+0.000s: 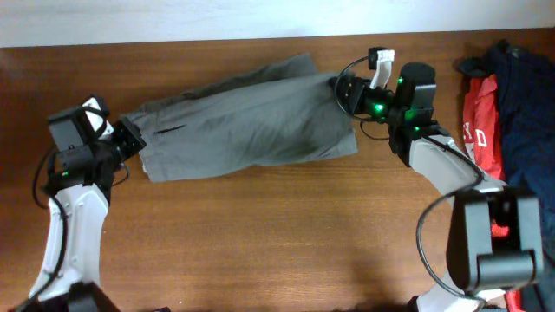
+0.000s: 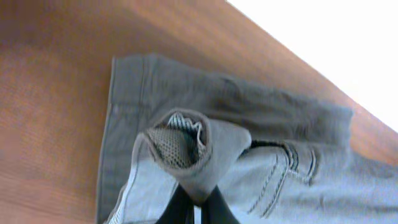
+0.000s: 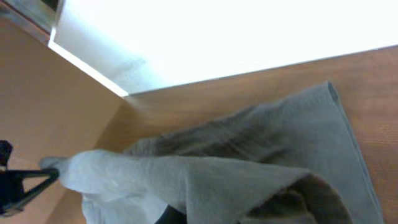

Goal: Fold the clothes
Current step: 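Lift the bottom edge with both grippers and fold it up over the top half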

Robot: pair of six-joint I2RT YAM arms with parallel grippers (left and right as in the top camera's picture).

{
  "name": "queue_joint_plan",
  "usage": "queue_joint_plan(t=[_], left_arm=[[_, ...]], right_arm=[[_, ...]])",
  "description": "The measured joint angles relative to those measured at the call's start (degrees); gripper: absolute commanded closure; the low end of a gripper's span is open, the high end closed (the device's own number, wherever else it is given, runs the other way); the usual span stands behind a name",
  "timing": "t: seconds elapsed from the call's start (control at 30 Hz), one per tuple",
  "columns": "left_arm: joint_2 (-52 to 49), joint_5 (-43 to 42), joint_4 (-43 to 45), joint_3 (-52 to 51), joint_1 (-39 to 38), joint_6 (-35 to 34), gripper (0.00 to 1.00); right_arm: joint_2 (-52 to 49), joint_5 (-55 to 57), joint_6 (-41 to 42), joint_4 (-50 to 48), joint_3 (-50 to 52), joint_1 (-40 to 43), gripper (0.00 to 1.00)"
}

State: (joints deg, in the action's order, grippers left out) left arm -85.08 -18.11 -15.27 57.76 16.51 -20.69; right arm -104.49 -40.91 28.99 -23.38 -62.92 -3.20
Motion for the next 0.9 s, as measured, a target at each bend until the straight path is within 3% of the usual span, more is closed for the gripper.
queue_joint_plan(t=[0.37, 0.4, 0.47, 0.5, 0.53, 0.57, 0.6, 0.73, 0.9], left_arm=[[-7.3, 1.0, 6.9, 0.0, -2.8, 0.0, 0.98], [-7.6, 1.2, 7.4, 0.0, -2.8, -0.1, 0.93], [-8.0, 1.8, 8.3, 0.0, -2.8, -0.1, 0.71], [-8.3, 2.2, 9.0, 0.0, -2.8, -0.2, 0.55], [-8.5, 2.4, 9.9, 0.0, -2.8, -0.1, 0.45], [-8.7, 2.6, 10.9, 0.0, -2.8, -0.3, 0.38], [-8.8, 2.9, 11.7, 0.0, -2.8, -0.3, 0.32], [-9.1, 3.6, 11.9, 0.6, -2.4, -0.8, 0.27], [-9.2, 3.6, 1.5, 6.2, -0.3, 0.9, 0.26]], right_arm=[[-4.7, 4.8, 2.8, -5.7, -1.6, -1.8, 0.96], [-4.9, 5.6, 2.9, -5.8, -1.6, -2.1, 0.96], [-5.1, 7.5, 3.0, -5.9, -1.7, -2.8, 0.96], [-5.2, 8.5, 3.1, -5.9, -1.7, -3.1, 0.89], [-5.3, 9.5, 3.4, -5.8, -1.7, -3.4, 0.74], [-5.4, 10.8, 3.4, -5.8, -1.7, -3.7, 0.44], [-5.4, 11.7, 3.6, -5.8, -1.7, -3.9, 0.34], [-5.4, 14.1, 3.0, -5.3, -1.8, -3.8, 0.27], [-5.4, 12.0, 2.4, 0.4, -2.1, 0.1, 0.24]])
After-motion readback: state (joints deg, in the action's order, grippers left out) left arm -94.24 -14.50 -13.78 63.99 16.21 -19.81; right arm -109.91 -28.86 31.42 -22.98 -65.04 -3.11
